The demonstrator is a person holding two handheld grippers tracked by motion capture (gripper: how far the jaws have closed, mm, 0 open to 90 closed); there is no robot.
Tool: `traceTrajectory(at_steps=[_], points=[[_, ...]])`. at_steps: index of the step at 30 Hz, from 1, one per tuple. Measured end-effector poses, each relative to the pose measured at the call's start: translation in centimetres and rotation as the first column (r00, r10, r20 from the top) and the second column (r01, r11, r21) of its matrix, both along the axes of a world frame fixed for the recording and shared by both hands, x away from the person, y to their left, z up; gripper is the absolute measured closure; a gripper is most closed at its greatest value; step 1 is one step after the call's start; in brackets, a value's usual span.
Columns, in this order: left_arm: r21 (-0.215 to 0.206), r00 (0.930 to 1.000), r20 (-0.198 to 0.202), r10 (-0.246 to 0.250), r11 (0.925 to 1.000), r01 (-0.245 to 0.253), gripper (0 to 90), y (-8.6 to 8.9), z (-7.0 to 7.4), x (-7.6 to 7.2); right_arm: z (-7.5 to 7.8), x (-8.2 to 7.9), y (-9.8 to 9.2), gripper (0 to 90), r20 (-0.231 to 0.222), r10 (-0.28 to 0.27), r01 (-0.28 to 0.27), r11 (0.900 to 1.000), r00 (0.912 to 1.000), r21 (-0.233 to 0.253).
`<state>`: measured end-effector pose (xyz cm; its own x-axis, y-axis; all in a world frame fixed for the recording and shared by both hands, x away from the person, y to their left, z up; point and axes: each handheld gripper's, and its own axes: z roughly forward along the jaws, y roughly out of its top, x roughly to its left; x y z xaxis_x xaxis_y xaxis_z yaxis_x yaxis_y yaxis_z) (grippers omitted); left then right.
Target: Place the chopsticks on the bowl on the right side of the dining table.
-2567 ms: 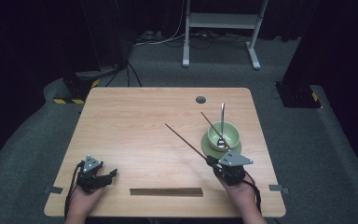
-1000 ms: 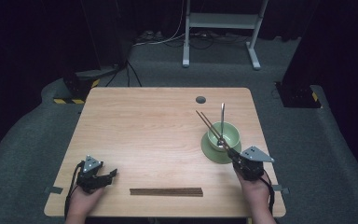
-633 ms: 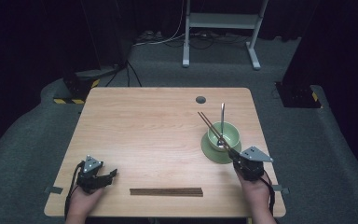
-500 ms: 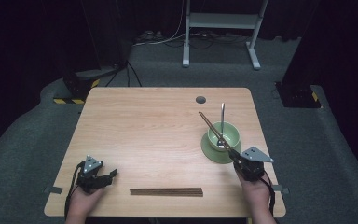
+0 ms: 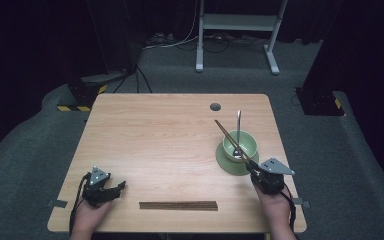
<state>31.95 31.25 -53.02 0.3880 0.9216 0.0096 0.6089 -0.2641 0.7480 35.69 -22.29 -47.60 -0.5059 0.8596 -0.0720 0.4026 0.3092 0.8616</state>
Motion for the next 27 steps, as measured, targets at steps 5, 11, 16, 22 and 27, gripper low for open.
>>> traceTrajectory(at_steps=[5,11,16,22,27], points=[[-0.003,1.0000,0.000,0.001,1.0000,-0.001,29.2,0.0,0.0,0.0,0.1,-0.1,0.2,77.7,0.007,0.006,-0.006,1.000,1.0000,0.000],[0.000,1.0000,0.003,0.000,1.0000,0.000,29.2,0.0,0.0,0.0,0.7,-0.4,0.3,72.5,0.030,0.006,-0.006,1.000,0.9995,0.006],[0.001,1.0000,0.004,-0.001,1.0000,0.001,29.4,0.0,0.0,0.0,1.0,-0.6,-0.1,51.2,0.058,-0.044,0.044,0.999,0.9973,0.007],[-0.003,1.0000,0.000,0.001,1.0000,-0.001,29.2,0.0,0.0,0.0,-0.2,-0.4,-0.5,45.2,0.012,-0.070,0.069,0.997,0.9975,0.020],[-0.007,1.0000,-0.005,0.000,1.0000,0.000,29.2,0.0,0.0,0.0,-1.0,-0.2,-0.5,52.7,-0.007,-0.057,0.057,0.998,0.9984,0.007]])
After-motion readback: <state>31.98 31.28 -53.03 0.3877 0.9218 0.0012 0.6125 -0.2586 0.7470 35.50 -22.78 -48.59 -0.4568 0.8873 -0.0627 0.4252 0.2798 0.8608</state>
